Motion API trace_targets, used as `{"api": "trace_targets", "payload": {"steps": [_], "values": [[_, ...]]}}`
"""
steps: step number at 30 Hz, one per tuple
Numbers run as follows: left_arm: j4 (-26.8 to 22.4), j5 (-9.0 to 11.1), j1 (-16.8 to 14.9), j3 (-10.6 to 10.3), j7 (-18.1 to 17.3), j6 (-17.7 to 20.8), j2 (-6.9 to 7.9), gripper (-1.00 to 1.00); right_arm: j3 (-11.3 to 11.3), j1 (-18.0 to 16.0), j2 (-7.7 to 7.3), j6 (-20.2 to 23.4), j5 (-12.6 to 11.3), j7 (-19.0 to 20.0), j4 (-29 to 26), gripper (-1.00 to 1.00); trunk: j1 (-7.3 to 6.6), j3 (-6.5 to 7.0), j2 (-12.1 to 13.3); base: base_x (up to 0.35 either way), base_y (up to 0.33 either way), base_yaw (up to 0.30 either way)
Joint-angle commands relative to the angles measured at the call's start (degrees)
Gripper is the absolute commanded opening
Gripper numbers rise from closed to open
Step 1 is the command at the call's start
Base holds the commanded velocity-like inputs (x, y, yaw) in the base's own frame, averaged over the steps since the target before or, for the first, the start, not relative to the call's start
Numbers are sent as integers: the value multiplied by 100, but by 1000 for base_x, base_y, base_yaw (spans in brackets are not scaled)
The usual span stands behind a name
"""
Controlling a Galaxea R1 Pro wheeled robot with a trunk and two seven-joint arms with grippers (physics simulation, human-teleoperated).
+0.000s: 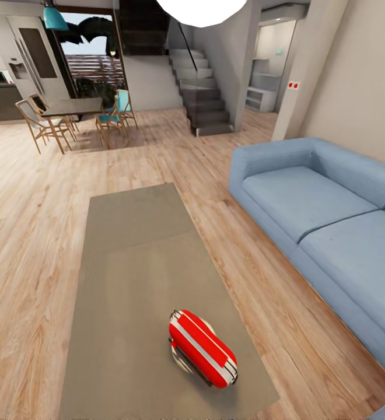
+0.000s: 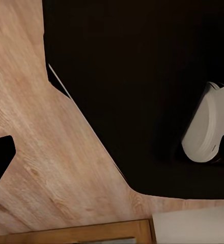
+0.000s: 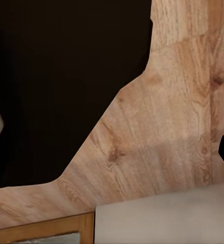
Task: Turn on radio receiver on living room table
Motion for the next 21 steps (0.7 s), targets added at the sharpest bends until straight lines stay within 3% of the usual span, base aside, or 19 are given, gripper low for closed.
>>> {"api": "trace_targets", "payload": {"steps": [1,21], "values": [[0,0,0,0,-1,0,1,100,1,0,0,0,0,0,1,100,0,-10,0,0,0,0],[0,0,0,0,-2,0,9,100,9,0,0,0,0,0,3,100,0,-197,0,0,0,0]]}}
